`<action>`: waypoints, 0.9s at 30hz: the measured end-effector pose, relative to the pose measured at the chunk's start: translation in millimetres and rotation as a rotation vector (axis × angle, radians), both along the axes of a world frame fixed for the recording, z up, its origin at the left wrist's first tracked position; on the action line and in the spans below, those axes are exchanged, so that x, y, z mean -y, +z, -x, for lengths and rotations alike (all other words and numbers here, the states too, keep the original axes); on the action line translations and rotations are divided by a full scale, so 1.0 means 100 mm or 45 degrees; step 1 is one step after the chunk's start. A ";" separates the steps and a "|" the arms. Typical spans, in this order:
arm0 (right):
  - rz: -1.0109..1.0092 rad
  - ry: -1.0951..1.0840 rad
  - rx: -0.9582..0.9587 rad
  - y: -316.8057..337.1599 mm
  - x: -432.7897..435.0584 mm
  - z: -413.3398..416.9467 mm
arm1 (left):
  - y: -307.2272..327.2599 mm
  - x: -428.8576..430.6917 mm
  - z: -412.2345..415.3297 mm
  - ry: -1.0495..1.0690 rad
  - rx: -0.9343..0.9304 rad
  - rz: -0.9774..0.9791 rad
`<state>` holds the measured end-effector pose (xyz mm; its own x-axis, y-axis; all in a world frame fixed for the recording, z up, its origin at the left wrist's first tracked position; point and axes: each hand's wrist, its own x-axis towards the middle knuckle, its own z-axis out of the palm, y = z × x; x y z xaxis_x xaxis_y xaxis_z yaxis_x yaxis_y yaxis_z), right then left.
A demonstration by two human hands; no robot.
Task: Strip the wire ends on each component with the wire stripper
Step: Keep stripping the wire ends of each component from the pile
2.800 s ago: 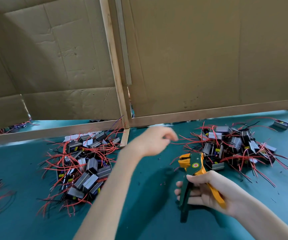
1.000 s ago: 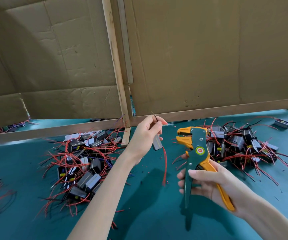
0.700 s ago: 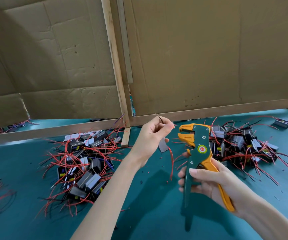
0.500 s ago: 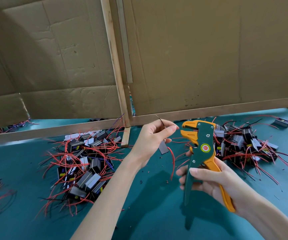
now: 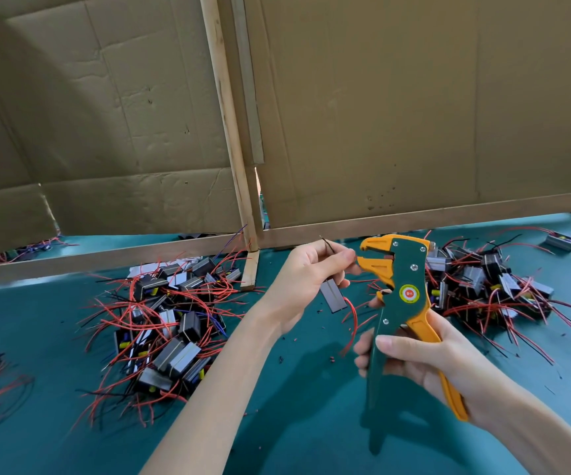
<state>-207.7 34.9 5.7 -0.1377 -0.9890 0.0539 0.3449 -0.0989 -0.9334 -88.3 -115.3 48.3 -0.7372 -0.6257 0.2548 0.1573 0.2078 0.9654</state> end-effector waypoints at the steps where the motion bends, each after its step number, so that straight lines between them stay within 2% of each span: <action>1: -0.004 -0.009 -0.003 0.00 0.00 0.00 | 0.01 0.00 0.00 -0.012 0.000 -0.007; 12: -0.049 -0.053 -0.112 -0.01 0.00 0.00 | 0.05 0.00 -0.05 -0.108 0.018 -0.082; 18: -0.168 -0.317 -0.166 -0.09 0.04 -0.14 | 0.03 -0.01 -0.05 -0.170 -0.012 -0.226; 21: -0.110 -0.311 -0.097 -0.09 0.04 -0.10 | -0.01 -0.03 -0.02 -0.130 -0.027 -0.280; 24: 0.054 -0.113 0.049 -0.05 0.05 -0.05 | -0.03 -0.01 0.00 -0.032 -0.056 -0.212; 27: 0.117 -0.093 0.035 -0.06 0.06 -0.02 | 0.00 0.07 -0.06 0.109 -0.040 0.009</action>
<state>-205.9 29.0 -0.2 -0.2117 -0.9674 0.1387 0.3592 -0.2090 -0.9096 -82.4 -122.1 48.5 -0.6725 -0.6844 0.2816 0.1688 0.2287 0.9588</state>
